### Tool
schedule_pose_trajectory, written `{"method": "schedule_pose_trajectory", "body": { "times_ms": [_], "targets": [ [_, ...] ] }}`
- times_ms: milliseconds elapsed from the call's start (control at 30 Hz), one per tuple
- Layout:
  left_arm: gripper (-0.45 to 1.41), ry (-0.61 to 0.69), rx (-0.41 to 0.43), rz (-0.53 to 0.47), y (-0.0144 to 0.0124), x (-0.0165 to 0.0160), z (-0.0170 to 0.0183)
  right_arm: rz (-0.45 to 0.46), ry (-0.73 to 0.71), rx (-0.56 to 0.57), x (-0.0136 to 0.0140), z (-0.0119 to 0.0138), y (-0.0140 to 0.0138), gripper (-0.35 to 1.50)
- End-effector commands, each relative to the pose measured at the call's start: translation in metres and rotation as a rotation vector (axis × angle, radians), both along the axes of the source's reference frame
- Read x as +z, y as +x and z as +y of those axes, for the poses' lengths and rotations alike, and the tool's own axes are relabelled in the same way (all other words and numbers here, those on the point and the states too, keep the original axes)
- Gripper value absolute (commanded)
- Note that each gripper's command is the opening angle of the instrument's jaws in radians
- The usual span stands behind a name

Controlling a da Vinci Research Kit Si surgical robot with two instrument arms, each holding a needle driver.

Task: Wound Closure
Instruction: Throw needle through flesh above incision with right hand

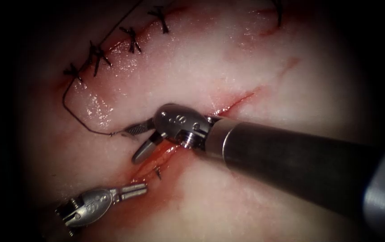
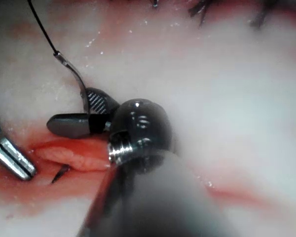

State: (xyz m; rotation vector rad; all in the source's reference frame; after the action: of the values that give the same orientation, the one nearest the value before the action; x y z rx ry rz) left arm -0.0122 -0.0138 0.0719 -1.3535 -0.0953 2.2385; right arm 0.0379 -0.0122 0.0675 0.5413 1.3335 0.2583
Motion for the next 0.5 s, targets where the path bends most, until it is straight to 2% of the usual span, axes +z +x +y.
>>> {"method": "schedule_pose_trajectory", "body": {
  "times_ms": [33,500],
  "targets": [
    [-0.23,-0.001,0.001,-0.001,-0.0005,0.0006,0.0002,0.011,-0.025,-0.001,-0.0005,0.0005,0.001,1.31],
    [-0.23,-0.001,0.001,0.0,-0.0005,0.0005,0.0001,0.023,-0.065,0.016,-0.0023,0.0023,0.0027,1.25]
  ]
}}
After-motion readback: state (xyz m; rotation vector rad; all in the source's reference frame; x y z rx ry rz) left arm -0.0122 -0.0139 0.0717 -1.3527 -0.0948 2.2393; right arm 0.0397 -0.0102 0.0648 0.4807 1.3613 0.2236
